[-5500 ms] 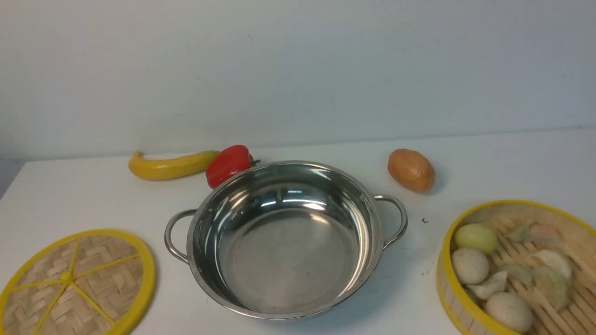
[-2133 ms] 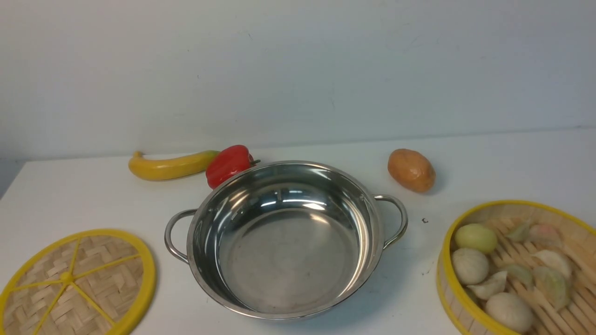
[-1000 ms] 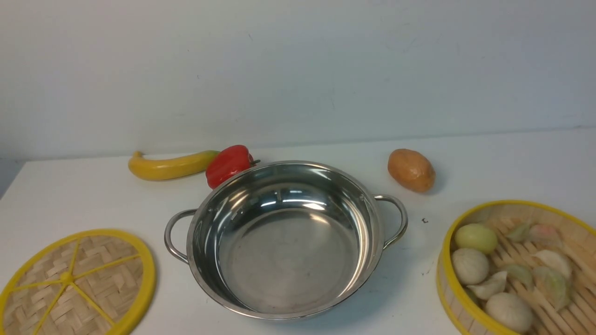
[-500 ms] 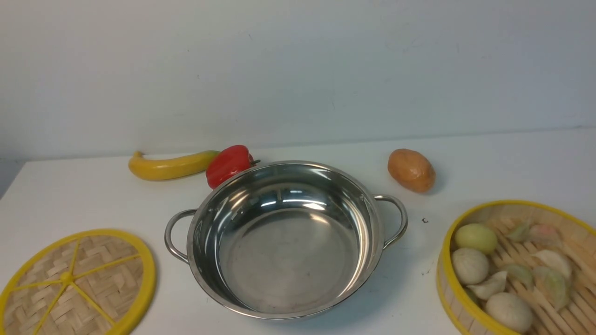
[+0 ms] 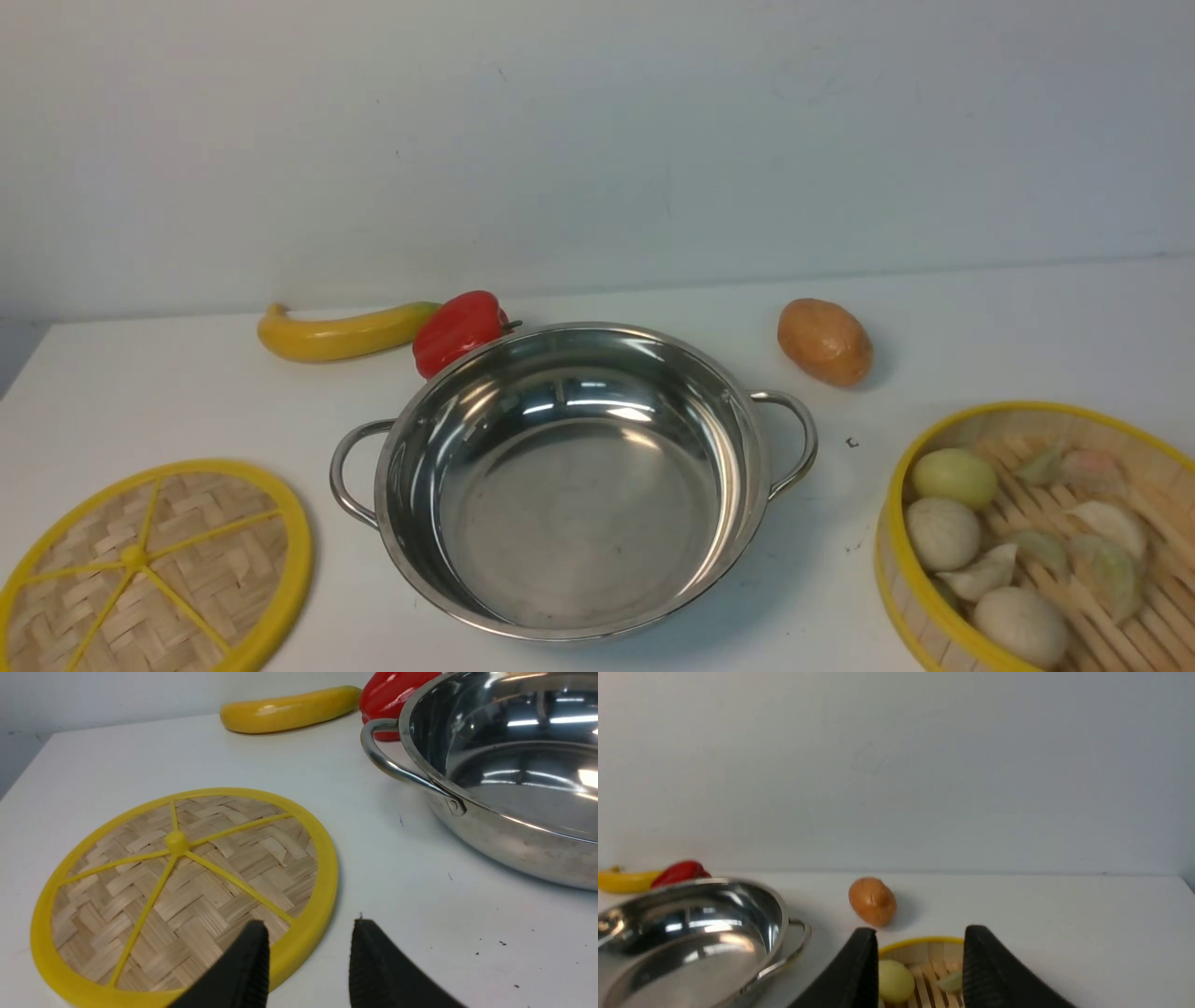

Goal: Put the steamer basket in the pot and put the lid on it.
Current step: Use the right arm to lift the steamer closest to it

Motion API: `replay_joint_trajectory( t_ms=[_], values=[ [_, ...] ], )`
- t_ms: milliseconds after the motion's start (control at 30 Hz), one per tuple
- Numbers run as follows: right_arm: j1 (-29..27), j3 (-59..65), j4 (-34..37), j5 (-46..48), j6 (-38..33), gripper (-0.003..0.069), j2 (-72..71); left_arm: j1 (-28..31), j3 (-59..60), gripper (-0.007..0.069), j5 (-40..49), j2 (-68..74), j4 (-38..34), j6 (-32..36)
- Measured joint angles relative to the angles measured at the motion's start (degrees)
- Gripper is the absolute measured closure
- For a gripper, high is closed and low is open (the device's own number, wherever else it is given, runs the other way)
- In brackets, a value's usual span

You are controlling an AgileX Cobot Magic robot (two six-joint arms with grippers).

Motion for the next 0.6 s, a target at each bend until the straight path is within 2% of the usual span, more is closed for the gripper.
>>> replay_joint_trajectory(
  t_ms=[200,367,533,600],
  values=[
    [0.0,-0.1,0.4,5.1,-4.3,0.0419,6.7,0.0,0.0,0.0386,0.0,0.0,0.0,0.0],
    [0.0,-5.0,-0.3,9.0,-4.2,0.0419,15.0,0.0,0.0,0.0386,0.0,0.0,0.0,0.0],
    [0.0,-12.9,-4.6,15.6,-0.3,0.0419,24.7,0.0,0.0,0.0386,0.0,0.0,0.0,0.0],
    [0.0,-17.6,-6.8,21.2,3.0,0.0419,30.8,0.0,0.0,0.0386,0.0,0.0,0.0,0.0]
  ],
)
